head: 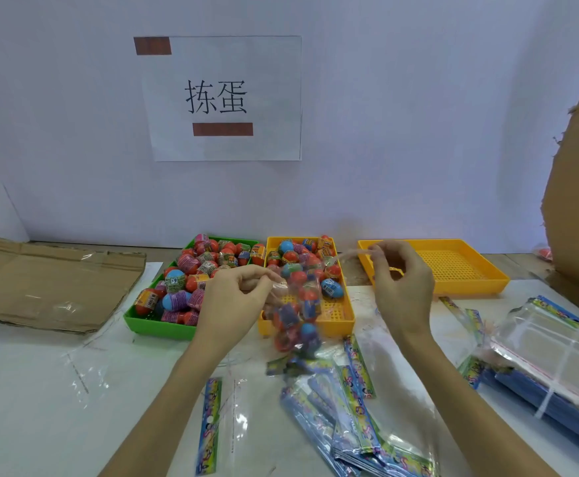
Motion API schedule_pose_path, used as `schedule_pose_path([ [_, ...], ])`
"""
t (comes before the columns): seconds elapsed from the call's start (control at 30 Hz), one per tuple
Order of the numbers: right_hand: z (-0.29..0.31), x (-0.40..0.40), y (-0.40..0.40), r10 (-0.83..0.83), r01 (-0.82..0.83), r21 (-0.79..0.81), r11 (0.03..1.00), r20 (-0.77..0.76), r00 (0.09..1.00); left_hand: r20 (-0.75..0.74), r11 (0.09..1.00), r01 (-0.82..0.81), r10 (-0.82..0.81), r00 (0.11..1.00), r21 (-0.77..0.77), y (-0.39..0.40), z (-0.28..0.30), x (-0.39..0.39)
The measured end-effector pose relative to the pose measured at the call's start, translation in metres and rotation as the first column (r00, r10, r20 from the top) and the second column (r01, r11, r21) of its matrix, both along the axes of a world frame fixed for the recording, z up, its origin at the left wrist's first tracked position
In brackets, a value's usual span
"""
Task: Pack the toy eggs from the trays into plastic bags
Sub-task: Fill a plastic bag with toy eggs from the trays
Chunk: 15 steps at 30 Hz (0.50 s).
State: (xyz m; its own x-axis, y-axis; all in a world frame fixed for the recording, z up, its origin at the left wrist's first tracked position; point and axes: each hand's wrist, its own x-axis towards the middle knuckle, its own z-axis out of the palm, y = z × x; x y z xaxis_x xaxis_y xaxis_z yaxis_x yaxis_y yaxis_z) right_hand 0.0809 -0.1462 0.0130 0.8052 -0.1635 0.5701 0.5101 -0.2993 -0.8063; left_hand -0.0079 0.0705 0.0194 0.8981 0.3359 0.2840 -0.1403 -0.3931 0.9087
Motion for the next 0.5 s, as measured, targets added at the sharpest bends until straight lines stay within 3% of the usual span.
schedule_pose_path([
  [0.13, -0.002, 0.006, -0.01, 0.141, -0.132, 0.069, 0.989, -0.154, 0.978, -0.011, 0.999, 0.007, -0.008, 1.0, -0.031, 0.0, 0.001, 0.0],
  [0.27, 0.006, -0.011, 0.008, 0.518, -0.455, 0.259, 0.852, -0.289, 0.806, -0.011, 1.0, 0.01, -0.01, 1.0, -0.023, 0.0, 0.001, -0.001],
  [0.3, 0.006, -0.016, 0.012, 0.541, -0.496, 0.219, 0.84, -0.283, 0.792, -0.012, 1.0, 0.011, -0.011, 1.0, -0.022, 0.0, 0.002, -0.001],
  [0.4, 0.005, -0.028, 0.021, 0.445, -0.46, -0.093, 0.883, -0.145, 0.884, -0.015, 1.0, 0.014, -0.014, 1.0, -0.021, 0.001, 0.001, -0.001],
  [0.5, 0.005, -0.036, 0.025, 0.589, -0.605, -0.164, 0.779, -0.138, 0.796, -0.015, 1.0, 0.017, -0.017, 1.0, -0.007, 0.001, 0.001, -0.001],
])
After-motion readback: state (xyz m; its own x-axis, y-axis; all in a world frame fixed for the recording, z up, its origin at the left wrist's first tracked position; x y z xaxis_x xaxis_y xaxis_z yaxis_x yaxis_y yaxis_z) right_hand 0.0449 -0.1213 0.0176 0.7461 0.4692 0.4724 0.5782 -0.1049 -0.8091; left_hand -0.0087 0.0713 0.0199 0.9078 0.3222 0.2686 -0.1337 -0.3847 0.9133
